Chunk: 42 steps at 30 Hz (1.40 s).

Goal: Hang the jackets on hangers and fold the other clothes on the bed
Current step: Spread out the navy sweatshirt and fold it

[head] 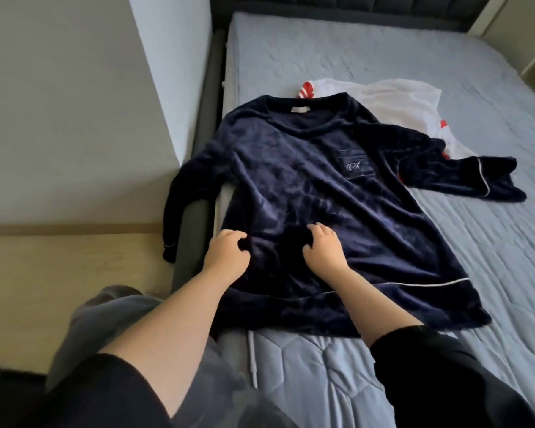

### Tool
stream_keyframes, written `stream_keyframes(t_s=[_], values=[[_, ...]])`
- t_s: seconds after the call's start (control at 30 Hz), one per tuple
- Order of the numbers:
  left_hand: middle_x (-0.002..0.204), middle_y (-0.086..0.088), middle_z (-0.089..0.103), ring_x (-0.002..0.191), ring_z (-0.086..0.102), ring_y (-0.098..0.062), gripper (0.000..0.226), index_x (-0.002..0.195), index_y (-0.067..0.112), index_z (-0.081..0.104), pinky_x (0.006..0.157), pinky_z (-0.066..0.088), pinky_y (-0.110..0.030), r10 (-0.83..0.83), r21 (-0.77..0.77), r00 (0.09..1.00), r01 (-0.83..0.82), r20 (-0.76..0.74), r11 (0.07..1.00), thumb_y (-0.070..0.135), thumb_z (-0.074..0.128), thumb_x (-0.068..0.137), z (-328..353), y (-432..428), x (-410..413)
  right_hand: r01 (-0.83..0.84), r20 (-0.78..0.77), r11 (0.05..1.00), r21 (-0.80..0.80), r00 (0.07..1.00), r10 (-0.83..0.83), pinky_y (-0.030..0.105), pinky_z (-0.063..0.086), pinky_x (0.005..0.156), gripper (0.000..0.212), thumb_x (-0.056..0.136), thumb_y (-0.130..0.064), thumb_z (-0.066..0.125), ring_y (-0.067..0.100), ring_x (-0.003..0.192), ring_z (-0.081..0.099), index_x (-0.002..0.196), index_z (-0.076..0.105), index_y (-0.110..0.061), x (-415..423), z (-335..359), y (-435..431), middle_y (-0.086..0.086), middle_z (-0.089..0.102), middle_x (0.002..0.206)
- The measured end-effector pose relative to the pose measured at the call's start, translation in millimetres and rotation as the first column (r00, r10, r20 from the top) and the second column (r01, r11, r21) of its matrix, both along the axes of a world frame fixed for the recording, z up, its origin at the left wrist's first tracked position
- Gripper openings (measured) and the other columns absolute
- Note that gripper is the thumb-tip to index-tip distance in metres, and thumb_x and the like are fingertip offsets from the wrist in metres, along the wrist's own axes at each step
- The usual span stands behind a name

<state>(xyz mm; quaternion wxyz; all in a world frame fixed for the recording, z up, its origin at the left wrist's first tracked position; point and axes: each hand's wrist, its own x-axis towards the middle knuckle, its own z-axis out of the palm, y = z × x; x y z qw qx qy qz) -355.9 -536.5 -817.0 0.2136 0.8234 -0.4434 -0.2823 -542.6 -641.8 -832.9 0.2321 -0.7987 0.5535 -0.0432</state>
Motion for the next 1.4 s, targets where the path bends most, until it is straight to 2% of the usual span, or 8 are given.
stream_keyframes(t_s=[0.53,0.6,0.67,0.77,1.07,1.13,1.3,1.4], values=[[0.067,0.002,0.055,0.064,0.054,-0.016,0.019,0.067,0.016,0.057,0.058,0.041,-0.025,0.043,0.164,0.968,-0.002,-0.249,0.987,0.030,0.061,0.079,0,-21,19,0.026,0.233,0.955,0.295,0.967,-0.099,0.021,0.039,0.081,0.031,0.095,-0.027,0.052,0.010,0.096,0.055,0.122,0.061,-0.014,53,9,-12,0.001,0.065,0.112],[0.065,0.000,0.056,0.062,0.054,-0.018,0.017,0.067,0.014,0.057,0.057,0.040,-0.023,0.153,0.099,0.823,-0.118,-0.547,0.988,0.025,0.057,0.079,14,-24,11,0.060,0.264,0.958,0.282,0.955,-0.137,0.024,0.043,0.083,0.029,0.095,-0.022,0.052,0.012,0.097,0.059,0.119,0.064,-0.014,47,11,-13,0.002,0.066,0.110],[0.066,-0.004,0.064,0.062,0.062,-0.021,0.018,0.073,0.012,0.064,0.058,0.048,-0.024,0.213,0.124,0.412,-0.233,-0.886,0.965,0.018,0.051,0.084,26,-26,5,0.100,0.317,0.953,0.286,0.929,-0.192,0.026,0.046,0.085,0.026,0.093,-0.019,0.051,0.014,0.097,0.061,0.114,0.067,-0.013,41,14,-16,0.001,0.068,0.104],[0.060,-0.006,0.065,0.054,0.065,-0.019,0.032,0.062,0.011,0.066,0.050,0.051,-0.023,0.244,0.215,0.072,-0.283,-0.967,0.935,0.015,0.046,0.086,28,-23,9,0.156,0.367,0.956,0.247,0.898,-0.241,0.024,0.043,0.089,0.025,0.094,-0.016,0.052,0.015,0.098,0.058,0.110,0.068,-0.007,37,23,-24,0.001,0.065,0.100],[0.145,-0.005,0.046,0.134,0.040,-0.028,0.079,0.139,0.022,0.048,0.113,0.029,-0.045,0.344,0.421,0.544,0.019,-0.765,0.907,0.055,0.072,0.072,7,16,25,0.028,0.162,0.971,0.235,0.985,-0.067,0.021,0.039,0.074,0.033,0.095,-0.029,0.053,0.012,0.092,0.056,0.125,0.058,-0.016,35,19,-10,0.000,0.061,0.109],[0.140,-0.009,0.050,0.130,0.046,-0.028,0.073,0.136,0.014,0.051,0.110,0.035,-0.043,0.329,0.407,0.520,0.040,-0.788,0.913,0.039,0.077,0.073,10,24,28,0.010,0.141,0.971,0.239,0.989,-0.045,0.022,0.038,0.079,0.034,0.096,-0.029,0.052,0.012,0.096,0.053,0.127,0.057,-0.015,36,15,-2,0.002,0.061,0.116],[0.090,-0.009,0.071,0.081,0.067,-0.020,0.023,0.094,0.007,0.072,0.081,0.053,-0.029,0.123,0.127,-0.037,-0.180,-0.992,0.975,0.017,0.066,0.074,24,37,29,0.010,0.138,0.980,0.199,0.990,-0.038,0.021,0.036,0.082,0.030,0.094,-0.021,0.052,0.021,0.109,0.057,0.120,0.062,-0.010,40,14,3,0.009,0.064,0.120],[0.053,0.004,0.055,0.045,0.048,-0.008,0.012,0.070,0.015,0.058,0.041,0.035,-0.015,0.290,0.275,0.240,-0.093,-0.927,0.957,0.014,0.060,0.081,11,50,31,0.020,0.111,0.981,0.193,0.993,-0.042,0.020,0.034,0.081,0.031,0.094,-0.022,0.051,0.022,0.112,0.056,0.121,0.062,-0.011,37,14,4,0.009,0.063,0.122]])
